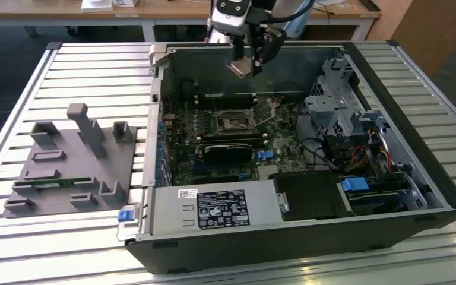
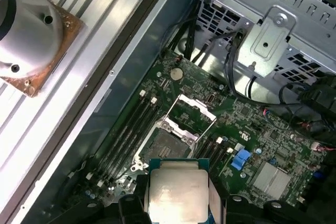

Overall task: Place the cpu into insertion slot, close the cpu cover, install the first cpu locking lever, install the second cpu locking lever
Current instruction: 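Place the cpu into insertion slot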

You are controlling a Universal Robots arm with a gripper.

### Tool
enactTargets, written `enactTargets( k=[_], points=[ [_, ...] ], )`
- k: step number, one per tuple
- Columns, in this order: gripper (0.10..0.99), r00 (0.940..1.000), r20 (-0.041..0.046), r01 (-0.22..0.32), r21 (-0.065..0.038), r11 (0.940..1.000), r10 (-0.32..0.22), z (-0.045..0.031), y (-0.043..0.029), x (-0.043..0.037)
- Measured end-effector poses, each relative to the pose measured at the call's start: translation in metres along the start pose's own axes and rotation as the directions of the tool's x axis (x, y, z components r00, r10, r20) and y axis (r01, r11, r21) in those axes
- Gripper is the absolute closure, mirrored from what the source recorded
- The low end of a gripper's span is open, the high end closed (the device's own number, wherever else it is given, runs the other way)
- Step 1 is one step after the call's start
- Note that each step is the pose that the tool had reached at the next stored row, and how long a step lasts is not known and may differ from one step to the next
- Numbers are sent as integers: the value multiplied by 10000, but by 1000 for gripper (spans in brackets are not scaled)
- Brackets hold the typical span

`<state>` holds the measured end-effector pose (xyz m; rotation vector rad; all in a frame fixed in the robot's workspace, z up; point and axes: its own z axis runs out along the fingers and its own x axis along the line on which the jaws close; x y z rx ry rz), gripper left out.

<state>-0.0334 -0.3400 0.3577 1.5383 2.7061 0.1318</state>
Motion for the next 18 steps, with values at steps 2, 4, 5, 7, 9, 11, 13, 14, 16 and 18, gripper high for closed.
enactTargets(
  k=[2,4,5,7,9,11,13,14,16,18],
  points=[
    [549,9998,16,-194,-4,9998,194,2,1,1],
    [549,9993,33,-376,-8,9993,376,4,1,3],
    [549,9989,40,-466,-10,9989,466,5,2,3],
    [549,9978,56,-655,-15,9979,655,8,2,4],
    [549,9965,71,-833,-19,9965,833,9,3,5],
    [549,9949,86,-1003,-24,9950,1003,11,3,6],
    [549,9932,99,-1163,-28,9932,1163,13,3,7],
    [549,9922,106,-1239,-30,9923,1239,13,3,8],
    [549,9901,119,-1399,-36,9902,1399,15,4,8],
    [549,9872,136,-1589,-41,9873,1590,18,5,11]
  ],
)
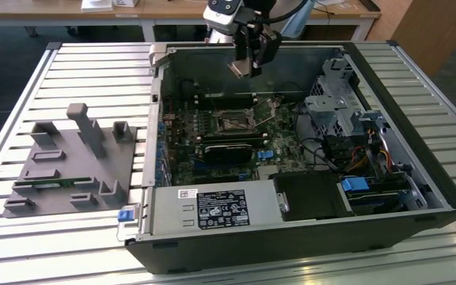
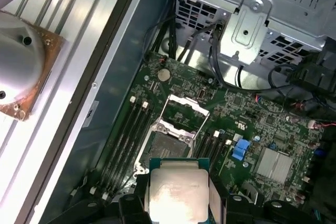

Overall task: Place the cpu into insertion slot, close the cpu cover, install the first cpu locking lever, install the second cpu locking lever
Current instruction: 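Place the cpu into insertion slot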

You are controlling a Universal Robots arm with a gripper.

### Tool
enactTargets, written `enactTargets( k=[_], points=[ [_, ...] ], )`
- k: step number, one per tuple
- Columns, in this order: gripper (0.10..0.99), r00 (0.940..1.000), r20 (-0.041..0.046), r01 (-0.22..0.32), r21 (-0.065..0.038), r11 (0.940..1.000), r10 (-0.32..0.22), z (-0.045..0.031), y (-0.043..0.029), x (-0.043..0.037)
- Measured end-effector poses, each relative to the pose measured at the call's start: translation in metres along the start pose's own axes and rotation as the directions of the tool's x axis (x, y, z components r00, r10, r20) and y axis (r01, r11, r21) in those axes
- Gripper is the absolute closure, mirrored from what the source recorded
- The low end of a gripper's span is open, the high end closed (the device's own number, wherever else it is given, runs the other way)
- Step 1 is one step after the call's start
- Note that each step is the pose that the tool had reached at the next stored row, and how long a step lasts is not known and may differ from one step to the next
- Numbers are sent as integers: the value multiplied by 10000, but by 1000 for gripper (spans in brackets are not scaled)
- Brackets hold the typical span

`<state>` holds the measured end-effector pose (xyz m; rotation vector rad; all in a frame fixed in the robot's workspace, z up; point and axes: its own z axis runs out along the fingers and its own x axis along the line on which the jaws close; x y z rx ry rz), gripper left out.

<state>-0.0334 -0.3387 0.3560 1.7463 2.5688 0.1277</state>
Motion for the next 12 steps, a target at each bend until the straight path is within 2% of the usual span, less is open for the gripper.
enactTargets(
  k=[5,12],
  points=[
    [549,9967,71,-814,-18,9967,814,14,-1,-1],
    [549,9864,140,-1635,-43,9865,1635,28,-2,0]
  ],
)
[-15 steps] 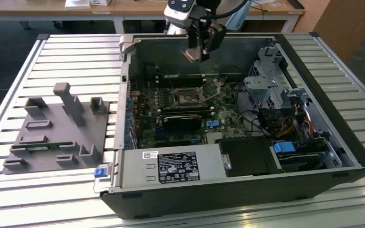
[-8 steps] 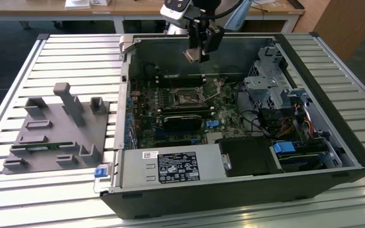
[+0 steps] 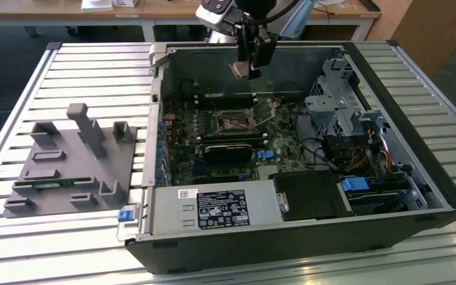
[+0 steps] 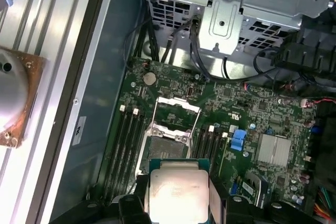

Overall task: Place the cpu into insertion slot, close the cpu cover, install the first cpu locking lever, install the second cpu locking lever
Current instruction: 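Place the cpu into insertion slot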

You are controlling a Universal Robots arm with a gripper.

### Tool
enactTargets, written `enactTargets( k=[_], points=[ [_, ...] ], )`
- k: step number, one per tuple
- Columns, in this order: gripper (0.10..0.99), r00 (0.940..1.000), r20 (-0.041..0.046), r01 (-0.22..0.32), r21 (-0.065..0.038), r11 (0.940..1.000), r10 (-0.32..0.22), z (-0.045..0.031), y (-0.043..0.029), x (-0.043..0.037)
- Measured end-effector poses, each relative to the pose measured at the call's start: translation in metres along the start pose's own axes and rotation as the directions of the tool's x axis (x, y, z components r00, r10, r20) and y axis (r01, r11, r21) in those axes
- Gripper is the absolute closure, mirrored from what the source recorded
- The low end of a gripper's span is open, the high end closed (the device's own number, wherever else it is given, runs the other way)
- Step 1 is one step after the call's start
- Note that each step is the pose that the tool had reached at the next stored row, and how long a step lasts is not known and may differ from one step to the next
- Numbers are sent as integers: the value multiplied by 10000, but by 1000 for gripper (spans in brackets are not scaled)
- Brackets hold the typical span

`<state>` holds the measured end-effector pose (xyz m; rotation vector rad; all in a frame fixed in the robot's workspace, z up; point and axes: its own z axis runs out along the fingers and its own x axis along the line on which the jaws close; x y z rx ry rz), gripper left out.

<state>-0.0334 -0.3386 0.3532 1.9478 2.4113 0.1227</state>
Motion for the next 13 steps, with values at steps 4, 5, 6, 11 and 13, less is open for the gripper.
enactTargets(
  k=[4,5,6,11,13],
  points=[
    [549,9999,12,-108,-1,9999,108,6,0,0],
    [549,9999,12,-109,-1,9999,109,9,0,1],
    [549,9999,14,-109,-1,9999,109,13,-1,0],
    [549,9999,22,-108,1,9999,108,21,-2,0],
    [549,9999,22,-108,1,9999,108,22,-2,0]
  ],
)
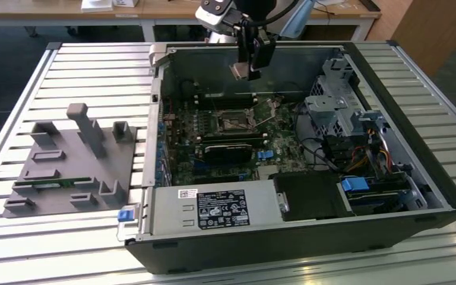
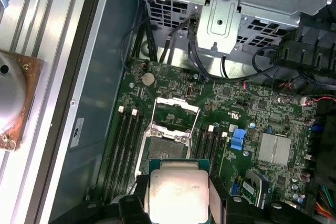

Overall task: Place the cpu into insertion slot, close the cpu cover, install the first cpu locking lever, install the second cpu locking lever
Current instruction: 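Place the cpu into insertion slot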

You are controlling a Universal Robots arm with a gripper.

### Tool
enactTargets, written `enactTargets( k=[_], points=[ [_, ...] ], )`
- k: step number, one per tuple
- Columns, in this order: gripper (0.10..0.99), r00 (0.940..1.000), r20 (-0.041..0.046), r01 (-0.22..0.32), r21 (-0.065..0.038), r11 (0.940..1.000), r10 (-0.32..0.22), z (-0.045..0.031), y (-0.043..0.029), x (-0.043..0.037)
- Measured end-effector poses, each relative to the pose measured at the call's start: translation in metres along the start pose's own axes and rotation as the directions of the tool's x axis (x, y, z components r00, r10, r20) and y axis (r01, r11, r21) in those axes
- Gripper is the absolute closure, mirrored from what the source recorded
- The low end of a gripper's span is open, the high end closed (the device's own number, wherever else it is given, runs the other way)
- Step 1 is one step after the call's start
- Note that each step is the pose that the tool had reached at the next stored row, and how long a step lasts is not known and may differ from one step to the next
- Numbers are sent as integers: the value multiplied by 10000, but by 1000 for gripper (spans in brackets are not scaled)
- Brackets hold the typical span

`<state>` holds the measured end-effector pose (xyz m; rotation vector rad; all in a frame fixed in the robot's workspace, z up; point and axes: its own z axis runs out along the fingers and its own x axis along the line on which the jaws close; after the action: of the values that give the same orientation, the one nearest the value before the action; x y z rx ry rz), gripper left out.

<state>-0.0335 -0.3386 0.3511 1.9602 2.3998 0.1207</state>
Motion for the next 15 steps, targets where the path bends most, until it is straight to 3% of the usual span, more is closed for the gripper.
enactTargets(
  k=[7,15],
  points=[
    [549,10000,5,-78,-3,10000,78,2,0,0],
    [549,9979,57,-643,-14,9979,643,3,0,0]
  ],
)
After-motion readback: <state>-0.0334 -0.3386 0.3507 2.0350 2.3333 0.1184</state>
